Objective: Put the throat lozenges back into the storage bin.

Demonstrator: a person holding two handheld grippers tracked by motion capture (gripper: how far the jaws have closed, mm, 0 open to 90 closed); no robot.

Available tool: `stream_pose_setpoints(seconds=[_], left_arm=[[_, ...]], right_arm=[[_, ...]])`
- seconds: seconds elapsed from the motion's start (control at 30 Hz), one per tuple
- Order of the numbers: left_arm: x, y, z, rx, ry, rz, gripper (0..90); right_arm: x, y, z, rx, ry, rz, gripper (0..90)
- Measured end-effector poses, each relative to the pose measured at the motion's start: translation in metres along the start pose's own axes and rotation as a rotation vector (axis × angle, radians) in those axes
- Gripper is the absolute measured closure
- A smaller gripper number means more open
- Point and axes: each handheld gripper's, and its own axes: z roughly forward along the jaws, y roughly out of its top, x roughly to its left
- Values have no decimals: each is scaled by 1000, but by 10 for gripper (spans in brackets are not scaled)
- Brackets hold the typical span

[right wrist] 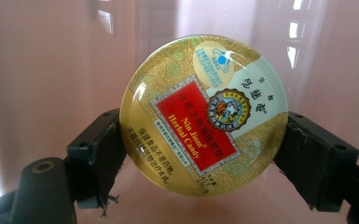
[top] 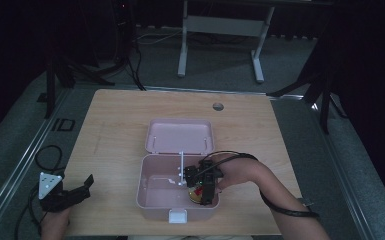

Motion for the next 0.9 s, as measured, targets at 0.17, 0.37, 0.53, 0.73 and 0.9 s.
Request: stream_pose_setpoints(seconds=[0.17,0.37,0.53,0.73,0.9], left_arm=[[0,0,0,1,0,3,7],[0,0,0,1,1,1,7],[0,0,0,2,1,5,7],[0,0,0,1,2,2,7],[-1,0,0,3,2,6,7]], right_arm=[[-1,7,8,21,-8,-24,201],[-5,11,25,72,2,-18,200],[-6,14,31,110,22,-17,199],[-6,16,36,139,42,-4,189],[-8,15,34,127,62,10,166]])
